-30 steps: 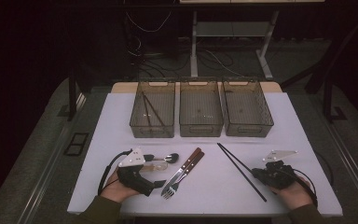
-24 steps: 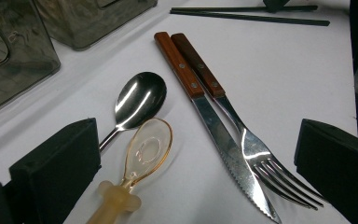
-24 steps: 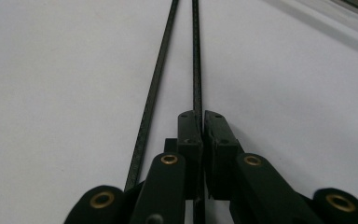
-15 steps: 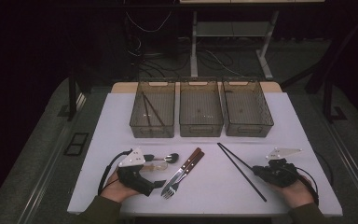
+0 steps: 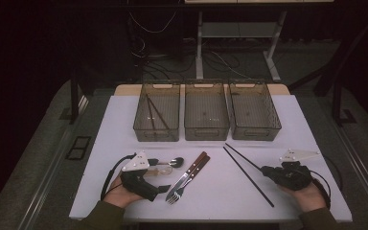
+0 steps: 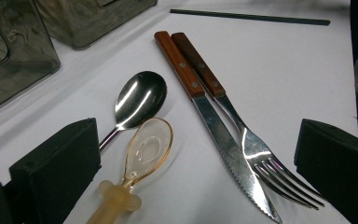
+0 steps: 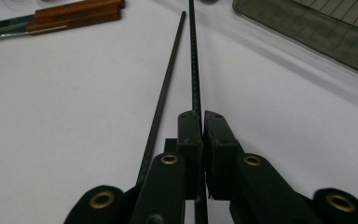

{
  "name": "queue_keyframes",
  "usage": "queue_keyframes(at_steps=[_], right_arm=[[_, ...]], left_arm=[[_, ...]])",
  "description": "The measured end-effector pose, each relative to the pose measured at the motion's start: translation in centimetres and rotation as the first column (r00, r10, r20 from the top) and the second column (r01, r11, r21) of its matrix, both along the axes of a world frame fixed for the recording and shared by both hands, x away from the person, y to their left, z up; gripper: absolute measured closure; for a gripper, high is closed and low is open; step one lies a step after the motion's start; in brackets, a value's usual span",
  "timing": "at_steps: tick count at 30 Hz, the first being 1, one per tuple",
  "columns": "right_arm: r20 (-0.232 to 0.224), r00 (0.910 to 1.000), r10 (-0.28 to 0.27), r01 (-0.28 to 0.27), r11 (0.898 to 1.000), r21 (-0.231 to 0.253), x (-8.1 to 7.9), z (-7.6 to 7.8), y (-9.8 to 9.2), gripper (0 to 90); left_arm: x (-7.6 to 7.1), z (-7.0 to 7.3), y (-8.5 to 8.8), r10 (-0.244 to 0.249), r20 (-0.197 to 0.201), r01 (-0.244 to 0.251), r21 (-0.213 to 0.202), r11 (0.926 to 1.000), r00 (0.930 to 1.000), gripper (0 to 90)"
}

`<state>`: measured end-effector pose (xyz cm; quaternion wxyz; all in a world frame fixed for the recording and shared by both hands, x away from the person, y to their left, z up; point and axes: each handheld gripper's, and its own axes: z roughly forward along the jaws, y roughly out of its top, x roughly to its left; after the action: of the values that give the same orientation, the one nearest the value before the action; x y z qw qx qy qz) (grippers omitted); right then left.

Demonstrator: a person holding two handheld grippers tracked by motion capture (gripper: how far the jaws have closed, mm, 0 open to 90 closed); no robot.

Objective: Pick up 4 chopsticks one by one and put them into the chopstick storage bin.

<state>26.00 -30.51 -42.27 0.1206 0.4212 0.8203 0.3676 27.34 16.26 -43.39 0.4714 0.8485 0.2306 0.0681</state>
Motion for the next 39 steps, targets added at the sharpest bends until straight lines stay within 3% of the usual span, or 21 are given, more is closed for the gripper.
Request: queue_keyframes(at_steps=[19, 33, 39], right_arm=[[0.053, 0.9970, 0.055, -0.060, 0.993, 0.098, 0.6, 2.5, 0.7, 86.0], [0.096, 0.9928, 0.071, -0.083, 0.989, 0.125, 2.0, 4.0, 2.0, 86.0], [0.094, 0.9935, 0.065, -0.078, 0.987, 0.140, 3.1, 4.3, 2.6, 86.0]], left_arm=[[0.0, 0.0, 0.0, 0.000, -0.001, 0.000, 0.000, 1.0000, 1.0000, 0.0], [-0.1, -0.2, -0.2, -0.003, -0.009, 0.003, -0.015, 0.9999, 1.0000, 0.0], [0.0, -0.2, -0.1, -0.007, -0.010, 0.007, -0.010, 0.9999, 0.9999, 0.0]])
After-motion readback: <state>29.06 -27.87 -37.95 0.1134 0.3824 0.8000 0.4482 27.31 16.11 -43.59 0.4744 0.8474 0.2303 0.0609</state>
